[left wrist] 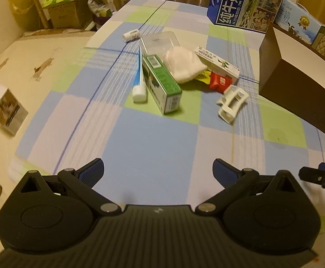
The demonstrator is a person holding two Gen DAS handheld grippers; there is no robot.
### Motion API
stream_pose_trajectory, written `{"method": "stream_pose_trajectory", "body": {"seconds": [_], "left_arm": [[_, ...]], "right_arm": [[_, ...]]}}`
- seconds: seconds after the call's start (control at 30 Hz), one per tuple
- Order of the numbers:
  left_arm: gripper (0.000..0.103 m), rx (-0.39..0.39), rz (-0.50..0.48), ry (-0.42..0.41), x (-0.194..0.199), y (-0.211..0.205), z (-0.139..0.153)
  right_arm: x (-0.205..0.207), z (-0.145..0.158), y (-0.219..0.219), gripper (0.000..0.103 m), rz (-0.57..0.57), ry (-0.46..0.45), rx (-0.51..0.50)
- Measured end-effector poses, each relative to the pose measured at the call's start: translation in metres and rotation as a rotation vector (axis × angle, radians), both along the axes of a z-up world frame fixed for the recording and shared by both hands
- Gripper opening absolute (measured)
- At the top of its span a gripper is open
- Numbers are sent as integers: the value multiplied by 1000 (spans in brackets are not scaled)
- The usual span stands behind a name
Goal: Organize objects
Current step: 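Grasp the white hair clip with the right tool while the left tool grasps the white pill bottle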
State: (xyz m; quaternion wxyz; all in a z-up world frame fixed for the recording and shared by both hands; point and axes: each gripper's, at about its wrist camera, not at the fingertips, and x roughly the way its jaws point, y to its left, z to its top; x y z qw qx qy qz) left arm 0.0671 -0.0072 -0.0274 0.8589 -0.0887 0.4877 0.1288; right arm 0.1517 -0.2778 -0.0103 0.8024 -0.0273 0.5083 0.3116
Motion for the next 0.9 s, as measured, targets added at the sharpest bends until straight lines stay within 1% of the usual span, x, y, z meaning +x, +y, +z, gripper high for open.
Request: {"method": "stream_pose_trajectory", "body": {"seconds": [0.17, 0.47, 0.63, 0.73, 0.9], "left_arm": [[102, -6, -34, 4, 25, 28, -4], [102, 10, -73, 9, 66, 92, -14], [102, 15, -93, 10, 87, 126, -21], [102, 19, -105, 11, 100, 142, -26], [102, 22, -129, 12, 123, 161, -33]], "right_arm": [[10, -3, 26, 88, -40, 0, 6], [34, -14, 102, 83, -95, -40, 33], [53, -28, 137, 81, -156, -56, 9], [64, -37, 150, 78, -208, -50, -8], [80, -49, 162, 76, -282, -4, -25]]}}
